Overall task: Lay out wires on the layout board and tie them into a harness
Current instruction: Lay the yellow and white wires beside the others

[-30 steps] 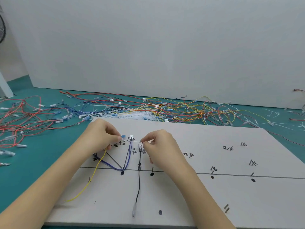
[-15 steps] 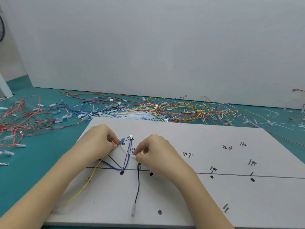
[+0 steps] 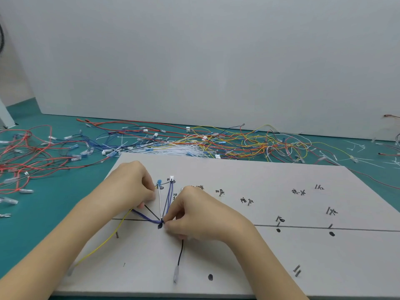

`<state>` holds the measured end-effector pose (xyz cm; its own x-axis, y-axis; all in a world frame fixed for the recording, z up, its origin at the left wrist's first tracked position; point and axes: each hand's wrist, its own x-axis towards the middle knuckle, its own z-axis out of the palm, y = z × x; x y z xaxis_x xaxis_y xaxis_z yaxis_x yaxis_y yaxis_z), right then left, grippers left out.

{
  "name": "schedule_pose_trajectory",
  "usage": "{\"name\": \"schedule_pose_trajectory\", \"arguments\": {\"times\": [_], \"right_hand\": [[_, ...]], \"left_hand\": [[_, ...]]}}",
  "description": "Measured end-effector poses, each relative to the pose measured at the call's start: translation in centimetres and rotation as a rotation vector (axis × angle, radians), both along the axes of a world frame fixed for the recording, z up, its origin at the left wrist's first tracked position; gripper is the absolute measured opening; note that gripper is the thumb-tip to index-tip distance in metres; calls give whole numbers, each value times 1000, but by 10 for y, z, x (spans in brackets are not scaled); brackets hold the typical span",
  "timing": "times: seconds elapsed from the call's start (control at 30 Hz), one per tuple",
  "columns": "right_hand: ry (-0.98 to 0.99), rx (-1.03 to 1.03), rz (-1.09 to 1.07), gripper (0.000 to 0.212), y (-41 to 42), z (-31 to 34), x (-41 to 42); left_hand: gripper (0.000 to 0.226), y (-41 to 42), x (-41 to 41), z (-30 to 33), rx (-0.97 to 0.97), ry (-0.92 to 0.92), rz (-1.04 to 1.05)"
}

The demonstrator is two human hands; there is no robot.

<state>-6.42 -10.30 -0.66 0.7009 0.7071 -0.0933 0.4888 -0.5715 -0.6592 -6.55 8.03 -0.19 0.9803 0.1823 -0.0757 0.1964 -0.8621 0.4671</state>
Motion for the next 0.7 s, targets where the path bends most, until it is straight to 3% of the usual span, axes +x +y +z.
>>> {"name": "schedule_pose_trajectory", "arguments": {"times": [0.17,0.33,0.7], "right_hand": [[148,22,42,17,-4,3,-1],[265,13,60,23,-6,7,-2],[290,46,-26,23,-2,6,-3]], "left_hand": [[14,-1,-2,1,-115,-1,-41],[22,0,-2,4,-384,115,-40],[19,7,-5,2,-356,117,-199]]}}
